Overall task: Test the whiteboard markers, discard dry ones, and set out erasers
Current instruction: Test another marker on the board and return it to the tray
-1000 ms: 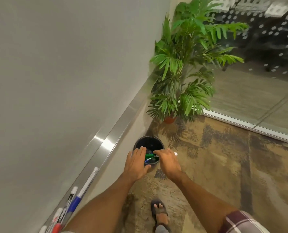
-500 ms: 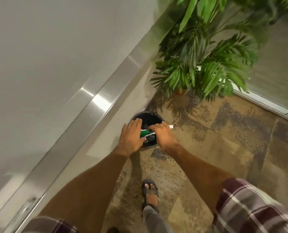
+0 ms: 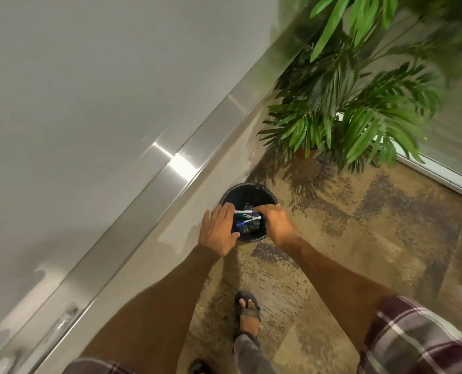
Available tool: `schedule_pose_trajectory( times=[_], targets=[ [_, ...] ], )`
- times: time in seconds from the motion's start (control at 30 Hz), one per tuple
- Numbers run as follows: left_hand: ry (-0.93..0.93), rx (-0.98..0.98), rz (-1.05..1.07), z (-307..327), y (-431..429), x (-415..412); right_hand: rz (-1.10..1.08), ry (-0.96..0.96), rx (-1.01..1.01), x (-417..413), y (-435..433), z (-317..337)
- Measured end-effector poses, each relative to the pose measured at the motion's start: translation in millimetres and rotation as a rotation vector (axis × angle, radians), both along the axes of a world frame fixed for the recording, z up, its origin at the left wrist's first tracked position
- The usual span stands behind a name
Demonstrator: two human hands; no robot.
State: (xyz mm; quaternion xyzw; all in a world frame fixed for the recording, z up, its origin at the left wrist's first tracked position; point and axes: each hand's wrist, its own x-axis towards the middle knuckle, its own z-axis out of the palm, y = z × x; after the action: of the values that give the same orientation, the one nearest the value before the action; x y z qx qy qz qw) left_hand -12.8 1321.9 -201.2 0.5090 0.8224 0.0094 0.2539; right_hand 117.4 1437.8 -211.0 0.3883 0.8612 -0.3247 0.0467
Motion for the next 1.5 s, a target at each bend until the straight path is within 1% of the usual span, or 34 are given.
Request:
schedule_pose_trajectory(
  times=[0.3, 0.5, 0.7, 0.9, 1.03, 1.13, 1.27, 1.5],
  targets=[
    [0.011, 0.067, 0.021, 75.5, -29.7, 11.4, 0.042, 0.054, 0.291, 14.8, -43.8, 67.9],
    [0.077, 0.106, -0.023, 139.6, -76.9, 32.3, 0.081, 0.037, 0.375, 26.7, -97.8, 130.3],
    [0.162, 0.193, -0.054, 199.3, -135.1, 49.9, 0.104, 0.095, 0.406, 38.9, -158.2, 193.6],
    [0.229, 0.229, -0.031, 240.3, -186.2, 61.7, 0.15, 0.064, 0.48, 52.1, -205.5, 231.5],
    [0.26, 0.225, 0.039, 255.9, -218.4, 64.4, 0.194, 0.03, 0.507, 52.8, -228.4, 245.5],
    [0.331, 0.154, 0.107, 257.4, -241.3, 64.3, 0.244, 0.046, 0.527, 49.5, -239.9, 256.2],
    [0.362, 0.093, 0.231, 256.5, -273.3, 68.3, 0.365, 0.052, 0.538, 44.3, -256.7, 264.6],
    [0.374, 0.119, 0.488, 263.5, -341.2, 89.9, 0.588, 0.183, 0.543, 31.9, -297.9, 273.0]
  ],
)
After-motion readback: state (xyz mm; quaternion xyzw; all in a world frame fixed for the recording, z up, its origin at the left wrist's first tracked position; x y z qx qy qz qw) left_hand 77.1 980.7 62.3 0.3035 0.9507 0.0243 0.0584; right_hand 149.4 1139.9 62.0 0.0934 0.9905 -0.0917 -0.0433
